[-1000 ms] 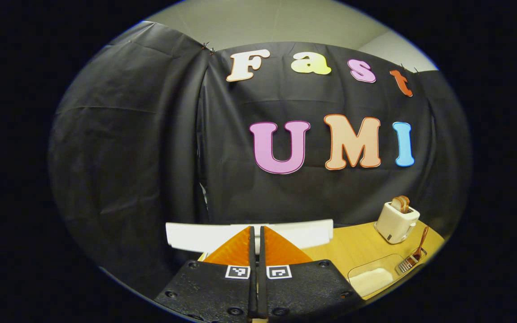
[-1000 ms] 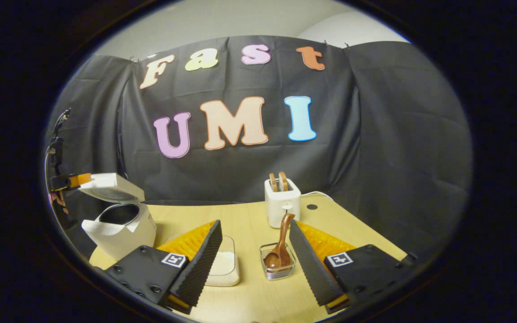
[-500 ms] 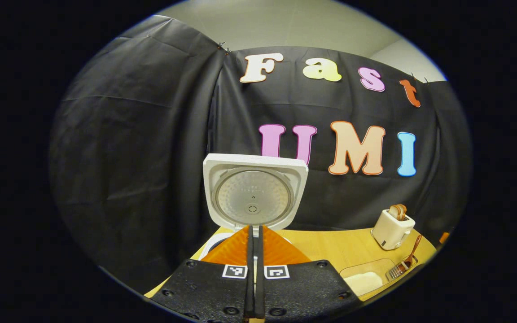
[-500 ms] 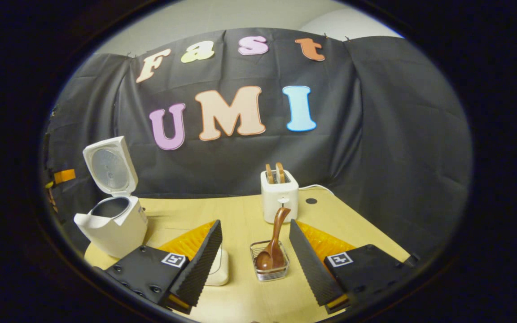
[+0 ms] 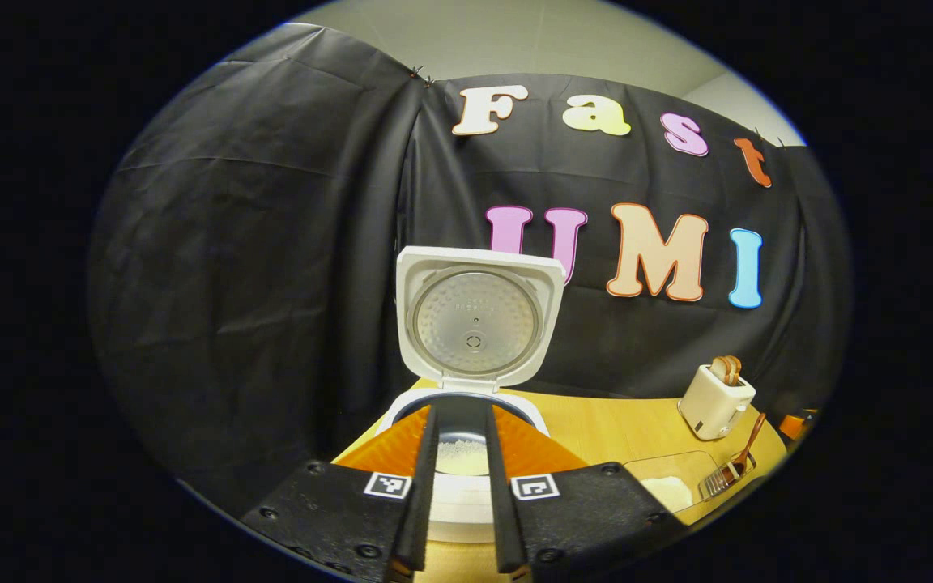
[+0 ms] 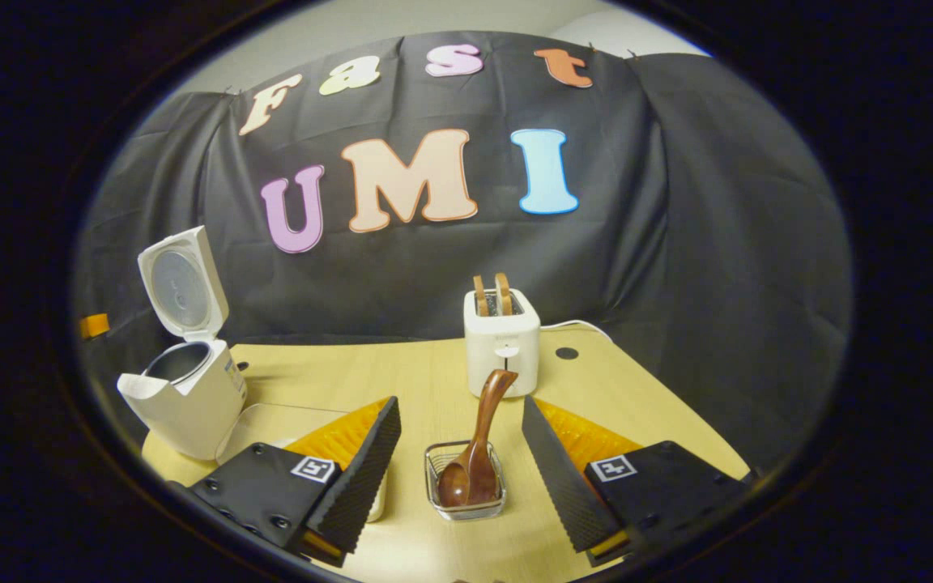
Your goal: Close the left gripper, press the button to open the rice cooker; take a wooden spoon from the chopstick holder with the right hand, scoop a spoonful of rice and pour it into the rice cooker, then put the wooden spoon back into the chopstick holder.
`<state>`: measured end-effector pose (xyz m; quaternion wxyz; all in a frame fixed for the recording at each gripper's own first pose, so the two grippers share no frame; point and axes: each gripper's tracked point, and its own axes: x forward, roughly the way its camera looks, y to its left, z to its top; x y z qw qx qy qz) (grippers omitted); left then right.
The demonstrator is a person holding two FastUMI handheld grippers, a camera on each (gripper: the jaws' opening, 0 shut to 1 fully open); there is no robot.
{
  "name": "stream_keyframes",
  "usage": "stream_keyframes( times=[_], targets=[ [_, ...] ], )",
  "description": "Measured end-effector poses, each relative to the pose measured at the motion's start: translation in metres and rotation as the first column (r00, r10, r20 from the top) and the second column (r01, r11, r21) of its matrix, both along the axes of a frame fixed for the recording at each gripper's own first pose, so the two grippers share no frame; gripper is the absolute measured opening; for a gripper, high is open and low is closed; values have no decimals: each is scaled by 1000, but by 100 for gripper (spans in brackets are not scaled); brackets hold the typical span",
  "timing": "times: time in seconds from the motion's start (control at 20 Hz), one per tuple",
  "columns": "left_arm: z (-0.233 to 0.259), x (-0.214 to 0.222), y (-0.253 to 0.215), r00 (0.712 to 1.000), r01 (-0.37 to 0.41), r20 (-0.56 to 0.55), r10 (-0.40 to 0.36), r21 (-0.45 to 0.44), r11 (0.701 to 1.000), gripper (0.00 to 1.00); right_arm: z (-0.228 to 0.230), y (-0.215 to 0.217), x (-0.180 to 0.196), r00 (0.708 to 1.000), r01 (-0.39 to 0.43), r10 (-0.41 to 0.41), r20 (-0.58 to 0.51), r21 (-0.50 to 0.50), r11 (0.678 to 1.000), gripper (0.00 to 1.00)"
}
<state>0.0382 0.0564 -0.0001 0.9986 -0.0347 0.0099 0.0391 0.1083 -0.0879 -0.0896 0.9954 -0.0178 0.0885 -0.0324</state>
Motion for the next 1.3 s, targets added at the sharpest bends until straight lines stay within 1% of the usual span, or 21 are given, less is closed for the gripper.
stream_keyframes(
  times=[0.05,0.1,0.15,0.2,0.25,0.3,0.35,0.4,0.45,0.5,0.6,0.65,0.9,1.05,1.1,1.3],
  targets=[
    [-2,-4,1,1000,-12,-3,12,11,1000,47,-3,-2,7,1000,-6,6,-6,0,1000,95],
    [-4,-8,1,1000,-24,-2,24,21,999,59,-6,-4,15,1000,-13,13,-13,-1,1000,95],
    [-5,-11,2,999,-40,-1,40,28,999,71,-9,-7,22,1000,-16,16,-22,-4,1000,98],
    [-5,-14,1,999,-48,-3,48,34,998,81,-12,-9,30,999,-21,21,-30,-2,1000,95],
    [-7,-17,-1,998,-55,-4,55,35,998,91,-16,-10,37,999,-27,27,-39,0,1000,98],
    [-8,-20,-3,998,-64,-6,64,34,997,94,-19,-13,44,998,-30,30,-48,5,1000,95],
    [-8,-23,-4,998,-70,-7,70,34,997,94,-23,-16,52,998,-33,33,-60,10,999,98],
    [-8,-26,-5,997,-77,-7,78,35,996,94,-28,-19,59,996,-37,37,-75,14,999,95],
    [-7,-28,-6,996,-83,-7,84,39,996,94,-35,-21,65,995,-38,39,-94,17,999,98],
    [-6,-30,-7,996,-89,-6,90,46,995,95,-42,-24,71,993,-40,42,-114,19,999,95],
    [-5,-32,-7,995,-101,-5,101,64,993,95,-57,-25,82,986,-52,56,-156,30,998,98],
    [-5,-33,-7,994,-109,-8,110,70,992,94,-64,-25,87,982,-59,65,-177,40,997,95],
    [-8,-35,-12,991,-127,-33,130,81,989,94,-90,-23,105,963,-75,93,-254,80,994,96],
    [-11,-35,-15,990,-134,-42,138,89,987,95,-98,-22,111,954,-74,101,-281,107,992,84],
    [-11,-35,-16,989,-134,-46,138,88,987,94,-98,-22,112,952,-76,104,-286,109,991,89],
    [-15,-36,-23,988,-134,-60,140,90,987,94,-97,-27,120,952,-68,97,-291,106,992,58]
  ],
)
